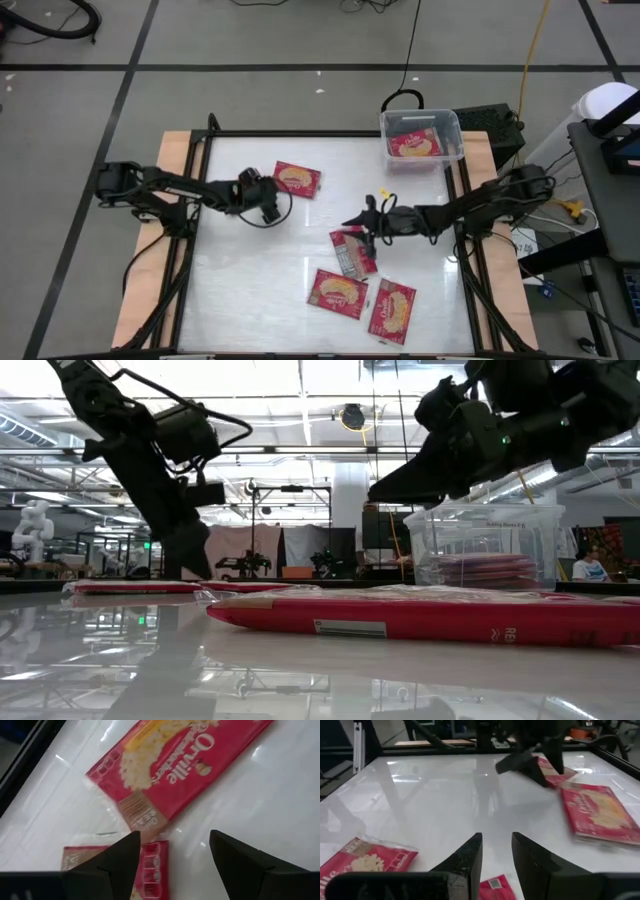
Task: Sort popcorn bags into baskets
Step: Put the red popcorn bag into the transparent bin
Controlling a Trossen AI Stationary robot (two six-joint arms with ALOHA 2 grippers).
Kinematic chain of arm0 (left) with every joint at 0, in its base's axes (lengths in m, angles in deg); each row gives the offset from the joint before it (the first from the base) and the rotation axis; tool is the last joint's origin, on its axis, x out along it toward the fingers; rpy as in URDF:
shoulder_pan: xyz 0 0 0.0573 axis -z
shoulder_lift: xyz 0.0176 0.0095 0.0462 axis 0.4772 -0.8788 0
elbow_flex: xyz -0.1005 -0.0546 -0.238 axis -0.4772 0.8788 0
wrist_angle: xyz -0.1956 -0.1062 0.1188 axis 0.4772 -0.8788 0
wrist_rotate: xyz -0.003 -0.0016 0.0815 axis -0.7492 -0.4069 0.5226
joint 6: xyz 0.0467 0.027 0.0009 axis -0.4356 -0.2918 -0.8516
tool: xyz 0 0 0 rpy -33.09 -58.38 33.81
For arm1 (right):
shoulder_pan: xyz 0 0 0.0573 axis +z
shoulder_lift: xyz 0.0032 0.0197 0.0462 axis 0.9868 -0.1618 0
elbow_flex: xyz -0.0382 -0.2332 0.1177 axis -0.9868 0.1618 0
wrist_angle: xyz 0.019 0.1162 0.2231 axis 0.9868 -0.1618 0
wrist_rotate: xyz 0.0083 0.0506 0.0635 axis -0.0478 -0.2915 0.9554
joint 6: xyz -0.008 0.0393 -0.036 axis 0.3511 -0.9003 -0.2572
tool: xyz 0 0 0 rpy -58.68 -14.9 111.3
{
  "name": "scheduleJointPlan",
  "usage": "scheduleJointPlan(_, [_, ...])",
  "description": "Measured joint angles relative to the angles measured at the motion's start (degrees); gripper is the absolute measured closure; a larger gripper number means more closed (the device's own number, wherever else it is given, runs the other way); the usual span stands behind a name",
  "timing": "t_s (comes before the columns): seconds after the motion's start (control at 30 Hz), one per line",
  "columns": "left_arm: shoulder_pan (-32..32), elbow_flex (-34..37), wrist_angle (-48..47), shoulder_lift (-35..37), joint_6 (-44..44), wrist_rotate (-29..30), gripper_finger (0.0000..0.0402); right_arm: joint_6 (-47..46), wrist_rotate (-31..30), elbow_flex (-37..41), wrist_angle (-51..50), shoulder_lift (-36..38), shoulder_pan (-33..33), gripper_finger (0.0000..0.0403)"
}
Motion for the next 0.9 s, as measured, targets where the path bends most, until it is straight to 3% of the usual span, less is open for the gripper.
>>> scheduleJointPlan(0.3, [-3.88, -0.02, 0.29, -0.88, -6.96, -5.59, 0.0158, -2.95, -0.06, -0.2, 10.38, -8.91, 0.29, 0.0303])
scheduleJointPlan(0.6, [-6.34, -0.3, 5.59, -5.83, -17.42, -6.04, 0.0158, -1.6, -0.02, -3.86, 10.84, -12.12, 0.27, 0.0303])
scheduleJointPlan(0.73, [-7.71, -0.3, 5.63, -6.45, -17.98, -7.62, 0.0158, -0.31, -0.08, -4.2, 10.79, -12.37, -0.07, 0.0303])
scheduleJointPlan(0.9, [-10.23, -0.2, 6.99, -6.55, -18.45, -11.56, 0.02, 0.84, -0.11, -4.2, 11.25, -12.37, -1.13, 0.0303])
